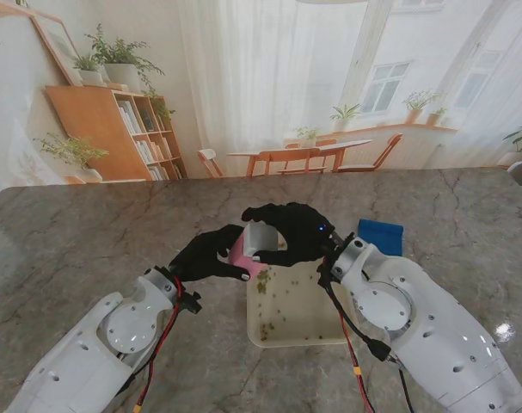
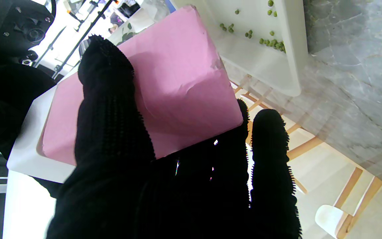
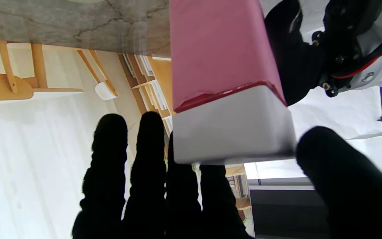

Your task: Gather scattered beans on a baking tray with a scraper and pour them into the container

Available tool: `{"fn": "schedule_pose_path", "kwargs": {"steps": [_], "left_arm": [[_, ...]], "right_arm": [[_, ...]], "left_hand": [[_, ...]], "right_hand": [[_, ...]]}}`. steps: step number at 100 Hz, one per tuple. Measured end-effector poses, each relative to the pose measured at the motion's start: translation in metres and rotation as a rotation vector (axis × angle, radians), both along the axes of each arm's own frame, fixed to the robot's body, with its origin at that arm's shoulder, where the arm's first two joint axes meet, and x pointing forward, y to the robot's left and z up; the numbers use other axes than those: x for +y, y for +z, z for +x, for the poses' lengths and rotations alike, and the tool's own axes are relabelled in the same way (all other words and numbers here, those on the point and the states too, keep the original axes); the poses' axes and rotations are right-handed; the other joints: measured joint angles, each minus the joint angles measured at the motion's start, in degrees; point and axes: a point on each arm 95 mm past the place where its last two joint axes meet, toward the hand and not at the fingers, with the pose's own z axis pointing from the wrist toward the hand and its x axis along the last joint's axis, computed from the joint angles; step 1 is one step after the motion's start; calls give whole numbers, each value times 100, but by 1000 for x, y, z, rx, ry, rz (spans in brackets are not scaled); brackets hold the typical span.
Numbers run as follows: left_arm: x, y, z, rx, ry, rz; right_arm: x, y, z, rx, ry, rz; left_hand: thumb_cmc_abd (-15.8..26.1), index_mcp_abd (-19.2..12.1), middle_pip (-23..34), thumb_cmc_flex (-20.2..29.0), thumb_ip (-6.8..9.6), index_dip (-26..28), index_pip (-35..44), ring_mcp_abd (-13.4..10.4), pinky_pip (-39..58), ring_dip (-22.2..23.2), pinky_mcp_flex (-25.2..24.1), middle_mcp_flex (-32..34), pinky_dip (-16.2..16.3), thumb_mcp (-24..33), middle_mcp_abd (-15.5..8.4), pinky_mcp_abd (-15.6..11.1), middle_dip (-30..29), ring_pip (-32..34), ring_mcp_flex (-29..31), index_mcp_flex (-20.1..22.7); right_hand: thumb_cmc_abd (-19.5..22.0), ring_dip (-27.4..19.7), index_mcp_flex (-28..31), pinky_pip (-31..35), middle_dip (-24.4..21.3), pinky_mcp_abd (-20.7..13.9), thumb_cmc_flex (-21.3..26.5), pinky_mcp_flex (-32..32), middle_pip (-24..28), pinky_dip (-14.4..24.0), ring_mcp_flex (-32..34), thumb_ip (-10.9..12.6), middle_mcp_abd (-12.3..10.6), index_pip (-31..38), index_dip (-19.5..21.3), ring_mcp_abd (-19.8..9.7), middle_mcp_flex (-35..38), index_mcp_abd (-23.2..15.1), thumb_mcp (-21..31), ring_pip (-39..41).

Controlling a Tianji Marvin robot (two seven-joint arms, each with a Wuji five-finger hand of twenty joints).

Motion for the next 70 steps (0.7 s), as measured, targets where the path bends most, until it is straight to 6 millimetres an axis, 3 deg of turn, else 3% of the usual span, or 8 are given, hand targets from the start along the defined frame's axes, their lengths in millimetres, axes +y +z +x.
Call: {"fn": "schedule_pose_path", "kwargs": {"steps": [15,26,29,37,44,55,70], "left_arm": [[0,0,0,3,-1,-3],[0,-1,-1,5,1,-5],[0,-1,-1,5,2,-7],[1,0,-2,5,5,-11],[1,0,-3,6,7,-13],[2,0,-4,10,10,-22],[3,1,-4,11,17,-34]], "right_arm": [[2,4,3,-26,37,-35],[3,7,6,-50,67,-48],[4,8,7,-63,73,-50],[4,10,8,-94,93,-60],[5,12,9,-107,119,-63],[7,13,12,-153,158,-65],[9,16,13,-238,200,-86]], "left_hand": [[-1,1,0,0,0,-61,0,0,0,12,4,21,1,0,10,1,6,13,5,10],[-5,1,0,-30,0,-63,0,0,0,13,18,44,1,0,11,3,7,13,46,22],[-6,1,0,-31,0,-63,0,0,0,13,18,49,1,0,11,2,7,13,47,24],[-7,1,0,-34,0,-122,0,0,0,13,19,53,11,0,11,3,9,13,49,58],[-15,1,0,-34,0,-128,0,0,0,13,20,53,62,0,12,4,8,13,49,63],[-17,1,0,-35,0,-128,0,0,0,13,22,53,64,0,11,4,8,13,49,63],[-79,1,0,-35,0,-128,63,0,0,13,22,53,65,-1,0,5,8,13,49,67]], "right_hand": [[-488,1,119,41,1,-364,368,571,535,-297,538,-115,-368,303,1,-366,498,-97,361,207],[-930,-89,127,85,-3,-579,560,1005,603,-566,845,-301,-392,850,-97,-400,750,-303,527,212],[-1053,-124,127,92,-3,-624,612,1126,632,-617,941,-464,-393,1017,-172,-405,815,-456,528,212],[-1427,-185,115,94,-3,-727,909,1388,659,-715,1135,-1168,-388,1767,-443,-411,1011,-1082,528,157],[-1751,-235,133,94,-3,-780,1161,1549,510,-782,1249,-1423,-384,2302,-599,-403,1165,-1534,528,-19],[-2011,-275,111,-79,-11,-799,1314,1647,298,-996,1494,-1536,-382,2864,-897,-391,1370,-2187,528,-383],[-2164,-279,105,-511,-274,-801,1393,1545,6,-1522,1700,-1540,-382,3151,-1283,-404,1547,-2786,591,-902]]}}
